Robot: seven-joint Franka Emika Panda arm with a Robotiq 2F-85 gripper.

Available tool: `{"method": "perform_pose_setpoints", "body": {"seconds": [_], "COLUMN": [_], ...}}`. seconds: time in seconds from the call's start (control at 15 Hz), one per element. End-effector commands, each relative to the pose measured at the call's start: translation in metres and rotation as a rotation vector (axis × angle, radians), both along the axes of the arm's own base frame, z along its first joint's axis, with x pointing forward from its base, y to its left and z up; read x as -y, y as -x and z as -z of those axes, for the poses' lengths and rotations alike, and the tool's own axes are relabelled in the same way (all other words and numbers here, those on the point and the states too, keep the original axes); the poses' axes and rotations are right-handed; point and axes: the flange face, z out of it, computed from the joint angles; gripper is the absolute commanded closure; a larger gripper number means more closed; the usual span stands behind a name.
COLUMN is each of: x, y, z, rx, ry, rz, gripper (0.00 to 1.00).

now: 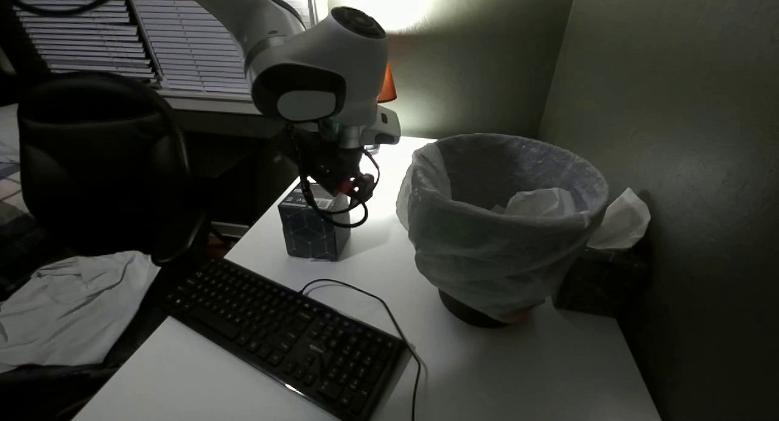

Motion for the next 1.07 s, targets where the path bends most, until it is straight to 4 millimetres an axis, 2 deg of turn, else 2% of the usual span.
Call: {"method": "perform_pose_setpoints", "body": {"seconds": [0.0, 0.33, 0.6, 1.0], "x": [0.0, -0.005, -0.009, -0.007], "y": [0.014, 0.015, 0.017, 0.001], "z": [0.011, 0.024, 0.026, 0.03], "rx": [-0.079, -0.173, -0.219, -0.206], "ry": [-0.014, -0.076, -0.141, -0.188], "rz": [0.074, 0.09, 0.122, 0.141], "gripper": [0.0, 0.0, 0.0, 0.0]}}
